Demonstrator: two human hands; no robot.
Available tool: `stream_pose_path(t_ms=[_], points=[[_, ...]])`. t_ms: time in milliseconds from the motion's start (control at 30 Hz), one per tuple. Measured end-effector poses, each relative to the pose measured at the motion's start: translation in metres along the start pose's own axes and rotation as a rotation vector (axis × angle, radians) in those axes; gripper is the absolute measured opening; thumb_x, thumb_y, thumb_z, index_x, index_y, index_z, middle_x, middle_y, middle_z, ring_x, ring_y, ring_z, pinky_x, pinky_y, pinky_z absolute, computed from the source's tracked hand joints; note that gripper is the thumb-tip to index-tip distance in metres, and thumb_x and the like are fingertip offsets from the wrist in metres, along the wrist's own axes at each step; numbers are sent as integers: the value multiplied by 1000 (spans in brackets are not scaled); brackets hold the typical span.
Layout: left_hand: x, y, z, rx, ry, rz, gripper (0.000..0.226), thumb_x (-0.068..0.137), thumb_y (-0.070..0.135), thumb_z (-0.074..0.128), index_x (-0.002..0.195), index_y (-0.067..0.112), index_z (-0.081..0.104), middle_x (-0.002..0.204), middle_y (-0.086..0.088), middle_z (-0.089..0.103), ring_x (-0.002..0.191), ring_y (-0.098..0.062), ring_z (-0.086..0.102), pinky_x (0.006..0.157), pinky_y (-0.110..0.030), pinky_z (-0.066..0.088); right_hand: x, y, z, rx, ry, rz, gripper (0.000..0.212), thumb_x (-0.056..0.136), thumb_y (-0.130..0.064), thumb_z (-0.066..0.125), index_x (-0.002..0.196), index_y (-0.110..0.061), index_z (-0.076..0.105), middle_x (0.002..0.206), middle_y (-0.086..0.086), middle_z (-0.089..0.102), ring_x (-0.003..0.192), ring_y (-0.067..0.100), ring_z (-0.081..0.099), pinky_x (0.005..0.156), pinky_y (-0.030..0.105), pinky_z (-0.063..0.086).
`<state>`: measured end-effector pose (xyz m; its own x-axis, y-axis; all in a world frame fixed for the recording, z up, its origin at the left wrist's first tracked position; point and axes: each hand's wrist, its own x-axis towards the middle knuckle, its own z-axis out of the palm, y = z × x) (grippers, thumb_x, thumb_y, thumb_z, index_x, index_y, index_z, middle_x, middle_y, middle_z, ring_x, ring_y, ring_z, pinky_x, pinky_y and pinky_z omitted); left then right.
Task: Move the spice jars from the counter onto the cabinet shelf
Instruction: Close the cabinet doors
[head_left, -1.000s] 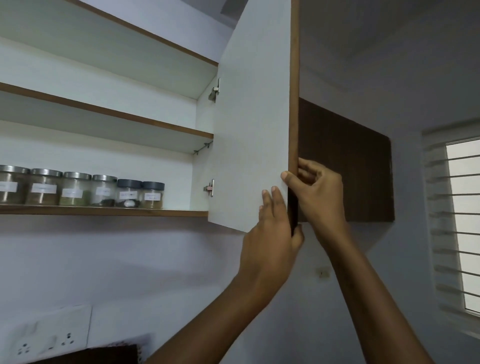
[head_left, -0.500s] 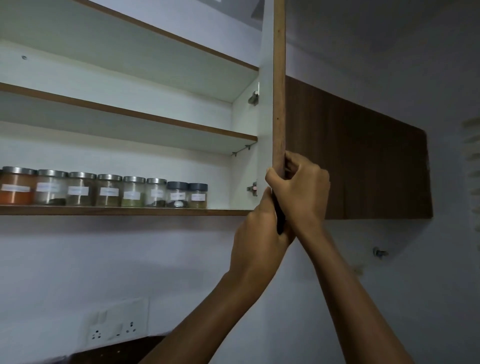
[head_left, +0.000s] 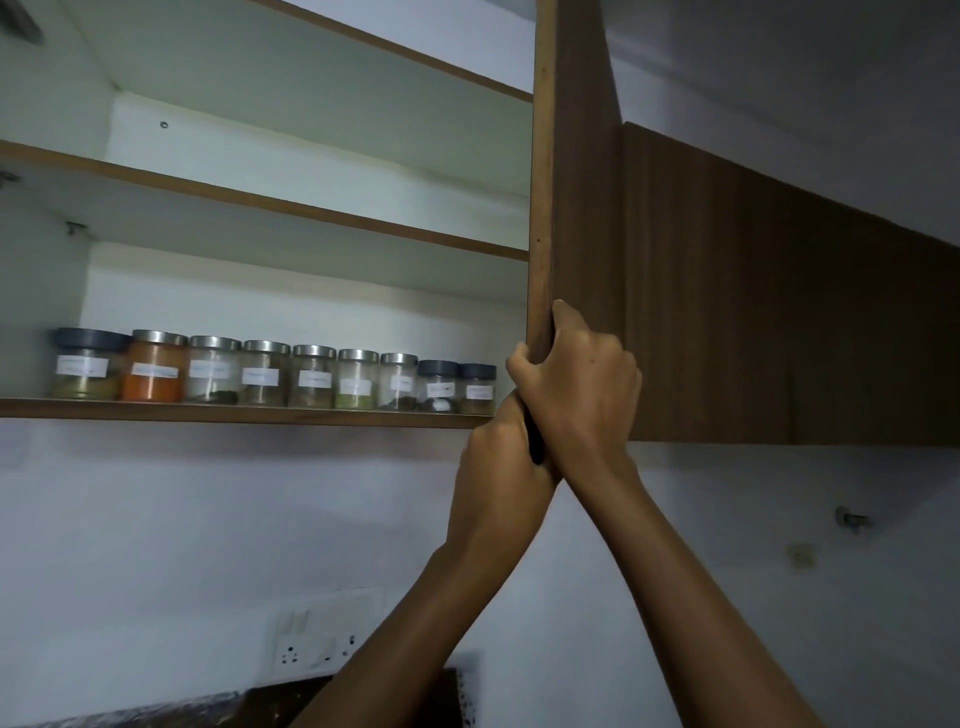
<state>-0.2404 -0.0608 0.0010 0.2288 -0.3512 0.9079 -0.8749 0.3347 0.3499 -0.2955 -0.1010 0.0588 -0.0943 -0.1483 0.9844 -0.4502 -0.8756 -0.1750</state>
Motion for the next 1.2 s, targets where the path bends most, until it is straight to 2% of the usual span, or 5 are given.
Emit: stream_pose_path(t_ms=[200,400,600,967,1200], points=[[8,-46,-29,-2,36,-50,18,87,8,64,103,5,59,71,8,59,64,-8,60,57,-12,48,-12,-27,58,-65,91,-28,38,70,-19,76,103,-4,66,78,12,72,52,22,66,46,23,47],[19,-90,-48,-96,66,-109,22,84,2,65,104,7,59,75,17,60,67,13,60,57,-5,45,-20,-48,110,-98,83,7,49,60,-26,80,105,-8,67,102,13,71,65,27,70,48,34,54],[29,-137,-51,-165,227,-256,34,84,1,64,117,2,60,94,-1,68,82,-2,64,71,-12,53,-30,-50,157,-6,109,-12,48,59,-38,84,99,-14,71,108,8,70,78,21,72,55,29,55],[39,-188,-50,-355,382,-511,8,88,21,62,88,16,68,83,-3,72,79,-16,70,68,-22,57,-42,-40,219,136,71,-100,45,67,-35,80,103,-10,70,119,11,64,100,22,67,63,29,56],[42,-216,-40,-295,478,-607,27,86,32,63,67,13,65,71,-2,70,72,-18,69,62,-24,55,-45,-32,247,169,4,-158,42,69,-31,79,102,-7,69,120,13,63,104,25,65,66,34,57]])
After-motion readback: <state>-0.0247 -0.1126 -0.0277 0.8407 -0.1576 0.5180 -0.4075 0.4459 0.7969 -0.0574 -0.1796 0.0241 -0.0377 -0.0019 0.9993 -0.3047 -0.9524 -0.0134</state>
